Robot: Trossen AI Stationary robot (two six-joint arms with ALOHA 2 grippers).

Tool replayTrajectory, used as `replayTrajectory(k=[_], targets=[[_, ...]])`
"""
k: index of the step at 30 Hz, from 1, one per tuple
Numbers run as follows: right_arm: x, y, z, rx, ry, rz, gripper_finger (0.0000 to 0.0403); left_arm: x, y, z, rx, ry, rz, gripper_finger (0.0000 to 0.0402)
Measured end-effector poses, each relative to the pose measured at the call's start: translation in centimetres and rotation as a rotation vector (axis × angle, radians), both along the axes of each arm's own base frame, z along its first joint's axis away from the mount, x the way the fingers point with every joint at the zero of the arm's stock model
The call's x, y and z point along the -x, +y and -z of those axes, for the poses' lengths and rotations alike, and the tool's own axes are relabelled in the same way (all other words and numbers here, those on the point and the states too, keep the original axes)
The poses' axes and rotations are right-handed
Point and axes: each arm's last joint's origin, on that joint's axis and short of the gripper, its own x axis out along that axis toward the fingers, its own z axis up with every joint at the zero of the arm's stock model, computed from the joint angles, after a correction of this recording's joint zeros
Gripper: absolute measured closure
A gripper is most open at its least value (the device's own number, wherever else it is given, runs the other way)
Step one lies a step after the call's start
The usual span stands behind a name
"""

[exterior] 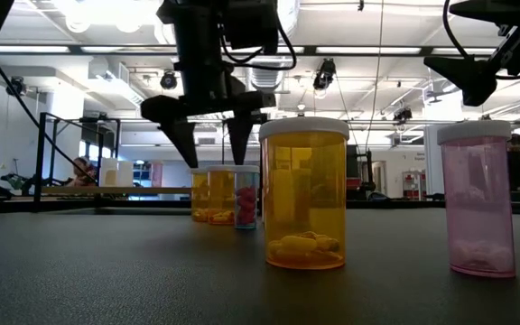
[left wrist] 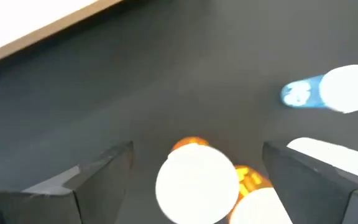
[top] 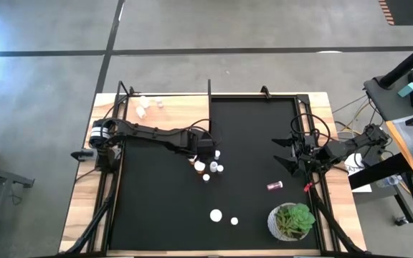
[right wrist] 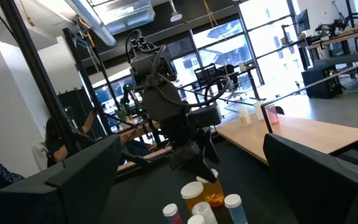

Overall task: Pick and place medicine bottles onto shelf by color
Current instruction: Put the top orange pill bottle on the shelf

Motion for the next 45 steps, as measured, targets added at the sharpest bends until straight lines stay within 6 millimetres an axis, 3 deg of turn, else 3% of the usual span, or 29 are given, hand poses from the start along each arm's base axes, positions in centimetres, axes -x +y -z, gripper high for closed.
replayTrajectory(k=[11,22,26,37,42,45], targets=[[0.0,0.0,0.0,0.0,0.0,0.0,0.0019,0.6,0.0,0.5,0.055,-0.011,-0.233,0.0063],[0.0,0.0,0.0,0.0,0.0,0.0,0.0019,0.9,-0.1,1.8,0.107,-0.022,-0.312,0.0065],[0.0,0.0,0.0,0.0,0.0,0.0,0.0019,0.9,-0.1,1.8,0.112,-0.03,-0.346,0.0088],[0.0,0.0,0.0,0.0,0.0,-0.001,0.0019,0.9,-0.1,1.8,0.115,-0.034,-0.361,0.0217],[0.0,0.0,0.0,0.0,0.0,0.0,0.0019,0.8,-0.2,1.5,0.118,-0.034,-0.355,0.0216],[0.0,0.0,0.0,0.0,0.0,-0.001,0.0019,0.7,0.0,0.7,0.116,-0.034,-0.355,0.0195]])
